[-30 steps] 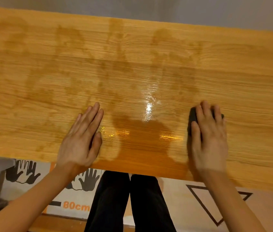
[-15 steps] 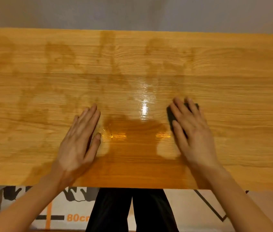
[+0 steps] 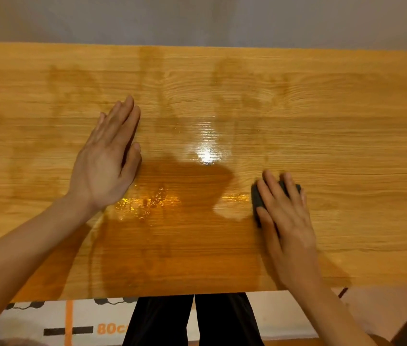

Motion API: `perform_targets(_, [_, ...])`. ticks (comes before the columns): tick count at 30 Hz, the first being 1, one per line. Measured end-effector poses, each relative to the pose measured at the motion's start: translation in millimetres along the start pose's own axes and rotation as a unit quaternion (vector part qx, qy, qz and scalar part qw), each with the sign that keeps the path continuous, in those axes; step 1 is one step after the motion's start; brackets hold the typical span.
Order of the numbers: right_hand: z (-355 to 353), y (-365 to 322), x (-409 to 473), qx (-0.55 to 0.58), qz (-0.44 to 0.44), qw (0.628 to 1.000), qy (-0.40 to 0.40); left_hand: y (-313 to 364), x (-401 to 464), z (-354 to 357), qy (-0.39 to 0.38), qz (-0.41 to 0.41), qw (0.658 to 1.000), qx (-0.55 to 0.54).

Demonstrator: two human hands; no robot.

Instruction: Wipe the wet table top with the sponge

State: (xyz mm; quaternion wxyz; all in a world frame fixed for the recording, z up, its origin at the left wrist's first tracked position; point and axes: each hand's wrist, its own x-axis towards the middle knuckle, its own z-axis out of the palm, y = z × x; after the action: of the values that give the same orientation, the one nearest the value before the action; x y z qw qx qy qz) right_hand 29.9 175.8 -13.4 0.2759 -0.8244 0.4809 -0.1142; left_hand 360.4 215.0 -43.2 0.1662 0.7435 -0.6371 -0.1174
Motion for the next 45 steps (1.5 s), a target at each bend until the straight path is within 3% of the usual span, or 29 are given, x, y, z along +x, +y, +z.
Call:
perform_targets(5, [-1, 0, 107, 0.032, 0.078, 0.992, 0.098, 0, 1, -1, 0.001, -0.006, 1.000, -0.009])
perform_targets(7, [10, -8, 104, 0.043, 0.097, 0.988, 0.113, 1, 0, -3, -0.004, -0.011, 1.000, -0.012])
perform_targets(13, [32, -36, 6, -0.010, 0.045, 0.998, 0.031, 4, 1, -5, -0.010, -0.015, 1.000, -0.016])
perform_targets(17, [26, -32, 78, -0.028, -0.001, 0.999, 0.031, 3, 4, -5, -0.008, -0.019, 1.000, -0.018])
perform_targets(21, [32, -38, 143, -0.007, 0.036, 0.996, 0.084, 2, 2, -4, -0.005, -0.017, 1.000, -0.020])
perform_targets(28, [51, -62, 32, -0.107, 0.013, 0.994, 0.015, 0, 2, -2, 0.001, -0.009, 0.999, -0.032])
perform_targets(35, [60, -77, 152, -0.072, -0.011, 0.996, 0.060, 1, 4, -2, 0.000, -0.013, 1.000, -0.008])
perform_targets(42, [72, -95, 53, -0.109, -0.020, 0.994, 0.011, 0, 4, -1, -0.013, -0.006, 1.000, 0.001])
perform_targets(45, [78, -98, 87, -0.123, -0.040, 0.991, 0.014, 0, 6, -2, -0.019, -0.006, 1.000, 0.006])
